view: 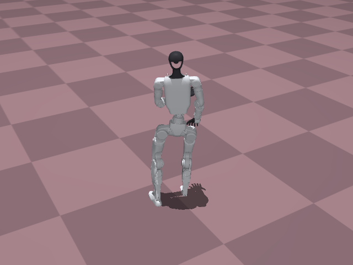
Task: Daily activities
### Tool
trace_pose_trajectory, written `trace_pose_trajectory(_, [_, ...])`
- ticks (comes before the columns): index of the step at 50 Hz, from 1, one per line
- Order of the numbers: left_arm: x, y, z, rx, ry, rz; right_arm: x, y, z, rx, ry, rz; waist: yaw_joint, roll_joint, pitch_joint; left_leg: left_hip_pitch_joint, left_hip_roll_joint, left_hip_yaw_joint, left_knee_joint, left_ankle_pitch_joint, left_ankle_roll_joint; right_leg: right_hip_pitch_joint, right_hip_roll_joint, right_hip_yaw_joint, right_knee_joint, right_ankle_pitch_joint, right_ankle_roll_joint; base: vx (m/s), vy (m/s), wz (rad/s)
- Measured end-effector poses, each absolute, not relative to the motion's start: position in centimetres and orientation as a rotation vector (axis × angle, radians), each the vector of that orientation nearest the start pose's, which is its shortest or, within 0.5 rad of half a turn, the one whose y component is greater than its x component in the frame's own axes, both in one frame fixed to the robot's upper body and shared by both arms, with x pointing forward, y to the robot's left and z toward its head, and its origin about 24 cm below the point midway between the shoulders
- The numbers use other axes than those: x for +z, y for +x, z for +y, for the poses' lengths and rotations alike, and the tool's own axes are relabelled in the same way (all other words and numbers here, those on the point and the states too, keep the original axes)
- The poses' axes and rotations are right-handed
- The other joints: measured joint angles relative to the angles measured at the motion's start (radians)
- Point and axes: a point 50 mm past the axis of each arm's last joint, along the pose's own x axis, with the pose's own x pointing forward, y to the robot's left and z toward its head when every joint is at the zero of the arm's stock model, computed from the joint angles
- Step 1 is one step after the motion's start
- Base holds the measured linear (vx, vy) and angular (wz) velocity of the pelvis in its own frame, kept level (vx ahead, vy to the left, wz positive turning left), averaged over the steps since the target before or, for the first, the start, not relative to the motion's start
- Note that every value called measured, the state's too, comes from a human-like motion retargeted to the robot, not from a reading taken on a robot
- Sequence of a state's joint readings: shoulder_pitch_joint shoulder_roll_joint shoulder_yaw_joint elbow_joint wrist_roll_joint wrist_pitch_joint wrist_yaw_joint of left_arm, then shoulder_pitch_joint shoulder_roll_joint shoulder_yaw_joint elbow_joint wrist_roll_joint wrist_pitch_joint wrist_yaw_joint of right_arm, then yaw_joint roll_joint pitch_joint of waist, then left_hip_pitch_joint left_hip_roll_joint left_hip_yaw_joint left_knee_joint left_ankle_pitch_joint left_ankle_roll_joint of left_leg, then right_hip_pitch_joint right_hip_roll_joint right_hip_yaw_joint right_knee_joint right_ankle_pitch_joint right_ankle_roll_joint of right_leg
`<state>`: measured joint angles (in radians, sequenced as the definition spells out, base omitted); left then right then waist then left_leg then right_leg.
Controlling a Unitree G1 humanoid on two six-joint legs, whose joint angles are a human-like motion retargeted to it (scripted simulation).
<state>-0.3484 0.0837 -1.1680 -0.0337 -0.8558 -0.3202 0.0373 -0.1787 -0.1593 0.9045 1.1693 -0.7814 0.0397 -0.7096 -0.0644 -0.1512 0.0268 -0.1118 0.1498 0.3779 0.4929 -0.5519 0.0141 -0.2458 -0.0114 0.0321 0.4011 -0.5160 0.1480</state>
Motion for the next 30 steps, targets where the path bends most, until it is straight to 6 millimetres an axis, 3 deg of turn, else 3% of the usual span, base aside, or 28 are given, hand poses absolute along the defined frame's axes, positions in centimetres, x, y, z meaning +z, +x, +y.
trace_pose_trajectory(5, [9.8, 16.8, -6.1, -1.084, -0.674, -0.015, -13.7, 15.4, -14.3, 0.448, -1.489, 0.276, 0.023, 0.076, -0.031, -0.074, -0.029, -0.088, 0.084, -0.088, 0.009, 0.036, 0.102, 0.065, -0.098, 0.057, -0.001, 0.10, -0.02, -1.03])
trace_pose_trajectory(10, [9.5, 17.3, -5.4, -1.026, -0.677, -0.011, -14.0, 14.6, -15.0, 0.403, -1.434, 0.368, 0.033, 0.114, -0.070, -0.084, -0.070, -0.154, 0.042, -0.090, 0.017, 0.069, 0.146, 0.127, -0.179, 0.095, -0.005, 0.11, -0.01, -0.91])
trace_pose_trajectory(23, [7.9, 18.9, -2.6, -0.835, -0.571, -0.036, -14.6, 13.3, -15.0, 0.334, -1.280, 0.507, 0.027, 0.107, -0.135, 0.011, -0.117, -0.145, -0.082, -0.059, 0.046, 0.126, 0.140, 0.228, -0.271, 0.118, 0.005, 0.08, 0.00, -0.57])
trace_pose_trajectory(30, [5.7, 20.0, -0.3, -0.678, -0.449, -0.030, -14.5, 13.5, -14.9, 0.273, -1.206, 0.540, 0.028, 0.099, -0.151, 0.056, -0.134, -0.131, -0.129, -0.041, 0.055, 0.155, 0.135, 0.281, -0.312, 0.137, 0.013, 0.04, 0.00, -0.50])
